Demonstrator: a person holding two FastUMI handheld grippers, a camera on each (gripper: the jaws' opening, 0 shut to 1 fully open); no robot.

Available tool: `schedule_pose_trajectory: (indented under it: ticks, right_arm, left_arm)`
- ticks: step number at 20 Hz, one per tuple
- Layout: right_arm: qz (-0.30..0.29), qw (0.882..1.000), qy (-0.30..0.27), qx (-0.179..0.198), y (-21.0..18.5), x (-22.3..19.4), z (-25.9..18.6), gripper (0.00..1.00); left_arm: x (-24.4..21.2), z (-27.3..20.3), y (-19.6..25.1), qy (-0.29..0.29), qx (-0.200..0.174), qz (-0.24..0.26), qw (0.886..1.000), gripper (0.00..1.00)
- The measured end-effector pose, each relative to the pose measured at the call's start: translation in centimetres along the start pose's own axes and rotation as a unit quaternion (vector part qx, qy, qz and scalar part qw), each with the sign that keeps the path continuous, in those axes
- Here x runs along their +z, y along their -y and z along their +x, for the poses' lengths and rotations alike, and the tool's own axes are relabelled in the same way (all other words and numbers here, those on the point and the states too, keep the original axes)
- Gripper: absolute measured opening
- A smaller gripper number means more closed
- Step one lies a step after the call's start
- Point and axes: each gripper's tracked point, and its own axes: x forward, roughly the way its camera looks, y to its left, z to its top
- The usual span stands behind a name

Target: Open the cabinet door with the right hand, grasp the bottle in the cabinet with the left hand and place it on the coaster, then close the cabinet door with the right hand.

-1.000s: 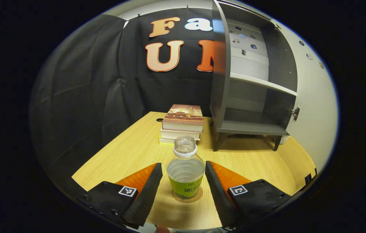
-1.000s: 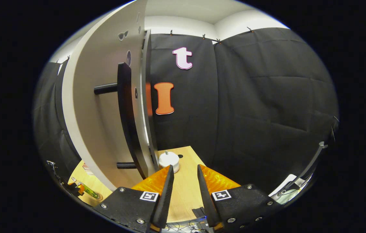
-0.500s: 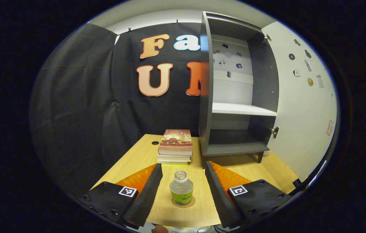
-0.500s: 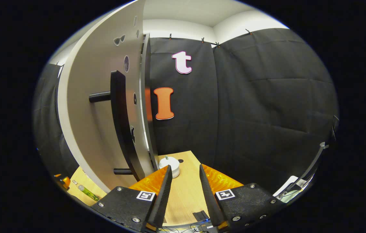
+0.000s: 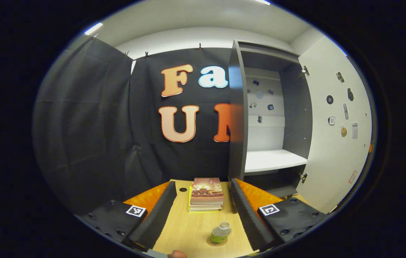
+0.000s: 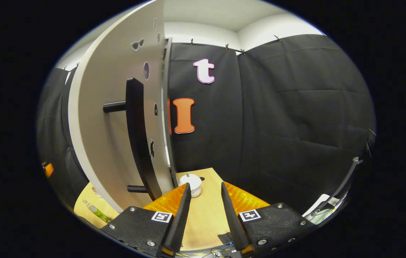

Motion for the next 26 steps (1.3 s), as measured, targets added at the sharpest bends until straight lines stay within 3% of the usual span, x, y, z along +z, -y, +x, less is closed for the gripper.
schedule_pose_trajectory:
  ticks: [7, 12, 13, 14, 15, 16, 19, 20, 21, 22, 26]
  right_arm:
    - [0.017, 1.000, -0.002, 0.019, -5.0, -0.6, -0.8, 0.54]
    - [0.030, 0.999, -0.001, 0.042, -10.0, -0.9, -1.0, 0.54]
    - [0.032, 0.998, -0.001, 0.049, -11.1, -1.0, -1.0, 0.59]
    - [0.034, 0.998, -0.001, 0.056, -12.3, -1.2, -0.9, 0.54]
    - [0.036, 0.997, -0.002, 0.063, -13.4, -1.2, -0.6, 0.59]
    - [0.037, 0.997, -0.003, 0.069, -14.6, -1.3, -0.6, 0.54]
    - [0.040, 0.995, -0.005, 0.090, -18.3, -1.5, 0.0, 0.57]
    - [0.042, 0.994, -0.007, 0.099, -19.8, -1.5, 0.5, 0.54]
    - [0.043, 0.993, -0.009, 0.111, -21.2, -1.5, 1.0, 0.65]
    - [0.045, 0.991, -0.009, 0.124, -22.0, -1.4, 1.4, 0.68]
    - [0.046, 0.984, -0.015, 0.173, -26.4, -1.5, 2.1, 0.65]
  left_arm:
    - [6.2, -0.5, -3.7, 0.019, -0.011, -0.014, 1.000, 1.00]
    - [9.6, -0.3, -6.7, 0.046, -0.012, 0.007, 0.999, 0.98]
    - [9.9, -0.2, -7.0, 0.048, -0.013, 0.010, 0.999, 0.98]
    - [10.0, -0.1, -7.2, 0.049, -0.017, 0.010, 0.999, 0.97]
    - [9.9, 0.0, -7.4, 0.046, -0.022, 0.009, 0.999, 0.98]
    - [9.8, 0.2, -7.7, 0.043, -0.026, 0.007, 0.999, 0.98]
    - [9.9, 0.6, -9.0, 0.042, -0.030, -0.002, 0.999, 0.98]
    - [10.0, 0.9, -9.4, 0.043, -0.029, -0.004, 0.999, 0.98]
    - [10.1, 1.0, -9.9, 0.044, -0.028, -0.005, 0.999, 0.98]
    - [10.3, 1.1, -10.4, 0.046, -0.026, -0.005, 0.999, 0.97]
    - [10.7, 1.3, -12.6, 0.052, -0.013, -0.005, 0.999, 0.98]
